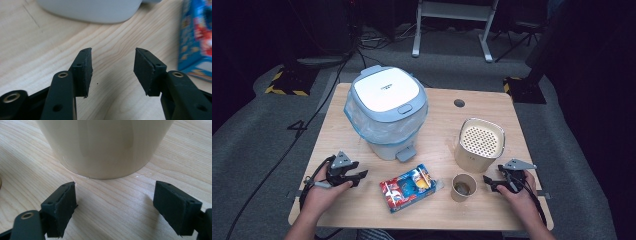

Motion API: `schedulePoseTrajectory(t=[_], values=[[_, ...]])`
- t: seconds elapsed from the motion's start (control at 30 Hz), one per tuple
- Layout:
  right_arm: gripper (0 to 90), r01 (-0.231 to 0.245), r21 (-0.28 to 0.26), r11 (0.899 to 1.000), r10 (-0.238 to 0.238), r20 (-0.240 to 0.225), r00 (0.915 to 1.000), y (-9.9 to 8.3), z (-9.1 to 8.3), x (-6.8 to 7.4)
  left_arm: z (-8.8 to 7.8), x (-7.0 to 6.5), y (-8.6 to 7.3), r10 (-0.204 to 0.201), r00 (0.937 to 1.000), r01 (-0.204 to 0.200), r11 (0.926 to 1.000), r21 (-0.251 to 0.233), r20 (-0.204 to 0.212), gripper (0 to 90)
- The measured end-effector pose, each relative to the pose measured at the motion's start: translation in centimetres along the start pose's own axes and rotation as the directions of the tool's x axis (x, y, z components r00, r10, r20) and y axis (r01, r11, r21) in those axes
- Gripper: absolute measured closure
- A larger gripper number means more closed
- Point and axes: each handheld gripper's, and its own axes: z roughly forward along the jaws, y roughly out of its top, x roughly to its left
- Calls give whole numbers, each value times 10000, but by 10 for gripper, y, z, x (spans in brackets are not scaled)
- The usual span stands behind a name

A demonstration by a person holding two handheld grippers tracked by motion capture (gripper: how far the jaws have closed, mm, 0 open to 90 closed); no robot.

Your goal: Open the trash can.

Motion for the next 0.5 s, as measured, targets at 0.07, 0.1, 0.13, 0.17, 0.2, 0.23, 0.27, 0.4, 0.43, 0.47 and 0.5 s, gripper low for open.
schedulePoseTrajectory(t=[0.07, 0.1, 0.13, 0.17, 0.2, 0.23, 0.27, 0.4, 0.43, 0.47, 0.5], values=[[191, 5, -4, 10000, -5, 0, 10000, 0, 0, 0, -16, 1, 5, -26, 9997, 32, 9996, -284, 225, 524], [191, 5, -4, 10000, -5, 0, 10000, 0, 0, 0, -16, 1, 5, -26, 9997, 32, 9996, -284, 225, 528], [198, -5, -5, 10000, 5, 6, 10000, 0, 0, 0, -24, 1, 7, 5, 9997, 5, 9993, -377, 264, 528], [214, -69, -36, 10000, 70, 26, 10000, 0, -1, -1, -34, 1, 10, 48, 9996, -34, 9988, -497, 275, 539], [214, -69, -36, 10000, 70, 26, 10000, 0, -1, -1, -34, 1, 10, 48, 9996, -34, 9988, -497, 275, 543], [239, -94, -81, 9999, 95, 60, 9999, -1, -1, -1, -42, 0, 14, 86, 9994, -65, 9980, -627, 333, 547], [251, -92, -95, 9999, 93, 103, 9999, -1, -1, -1, -44, -1, 15, 38, 9992, -10, 9975, -703, 399, 551], [290, -86, -161, 9998, 87, 82, 9999, -2, -2, -2, -55, -3, 23, 58, 9977, 6, 9956, -934, 681, 578], [308, -58, -174, 9998, 59, 54, 10000, -2, -3, -3, -59, -4, 26, 34, 9966, 50, 9947, -1023, 820, 583], [314, -47, -178, 9998, 48, 37, 10000, -2, -4, -3, -64, -5, 31, 33, 9954, 84, 9926, -1212, 960, 595], [314, -47, -178, 9998, 48, 37, 10000, -2, -4, -3, -64, -5, 31, 33, 9954, 84, 9926, -1212, 960, 602]])
